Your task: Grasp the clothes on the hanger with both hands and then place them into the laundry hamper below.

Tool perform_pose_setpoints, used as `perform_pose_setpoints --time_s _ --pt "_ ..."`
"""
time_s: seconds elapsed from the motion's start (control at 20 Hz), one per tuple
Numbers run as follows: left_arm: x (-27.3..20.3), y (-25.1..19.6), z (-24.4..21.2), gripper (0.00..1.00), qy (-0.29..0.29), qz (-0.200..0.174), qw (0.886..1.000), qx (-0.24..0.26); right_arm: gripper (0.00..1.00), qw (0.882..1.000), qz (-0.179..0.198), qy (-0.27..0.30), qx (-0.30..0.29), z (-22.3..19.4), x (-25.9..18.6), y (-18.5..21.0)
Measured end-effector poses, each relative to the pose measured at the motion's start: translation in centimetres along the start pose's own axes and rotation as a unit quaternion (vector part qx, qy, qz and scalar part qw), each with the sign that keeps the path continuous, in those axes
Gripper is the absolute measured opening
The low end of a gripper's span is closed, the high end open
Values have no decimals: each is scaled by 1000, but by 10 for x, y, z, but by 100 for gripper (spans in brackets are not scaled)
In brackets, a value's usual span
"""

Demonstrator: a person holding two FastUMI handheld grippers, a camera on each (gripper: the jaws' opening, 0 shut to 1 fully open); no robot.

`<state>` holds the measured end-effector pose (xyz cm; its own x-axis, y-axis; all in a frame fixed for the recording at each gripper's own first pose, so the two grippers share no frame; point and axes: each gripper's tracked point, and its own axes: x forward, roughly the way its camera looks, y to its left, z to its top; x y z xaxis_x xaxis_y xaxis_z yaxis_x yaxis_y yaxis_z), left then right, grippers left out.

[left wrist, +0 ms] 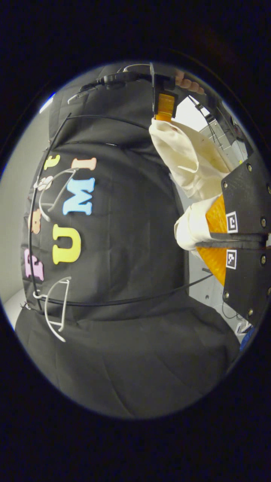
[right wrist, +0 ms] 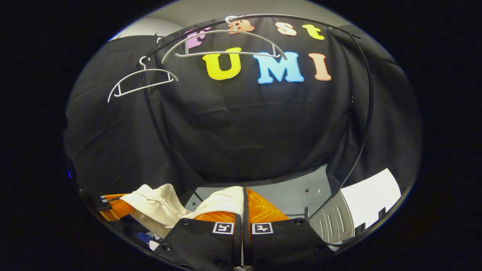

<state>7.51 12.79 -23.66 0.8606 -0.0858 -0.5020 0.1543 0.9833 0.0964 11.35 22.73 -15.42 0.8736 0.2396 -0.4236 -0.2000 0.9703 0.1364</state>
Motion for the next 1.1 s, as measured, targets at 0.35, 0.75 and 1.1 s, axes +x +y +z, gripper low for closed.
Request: perform_pose_setpoints --time_s 0.35,0.75,1.1 --pt "46 15 -81 0 83 -13 996 11 4 996 -21 84 30 -73 41 -14" --pt "72 16 -99 1 110 -11 994 20 5 987 -35 154 38 -122 42 -21" --pt "78 24 -97 13 127 9 992 20 57 984 -8 167 61 -120 42 -12"
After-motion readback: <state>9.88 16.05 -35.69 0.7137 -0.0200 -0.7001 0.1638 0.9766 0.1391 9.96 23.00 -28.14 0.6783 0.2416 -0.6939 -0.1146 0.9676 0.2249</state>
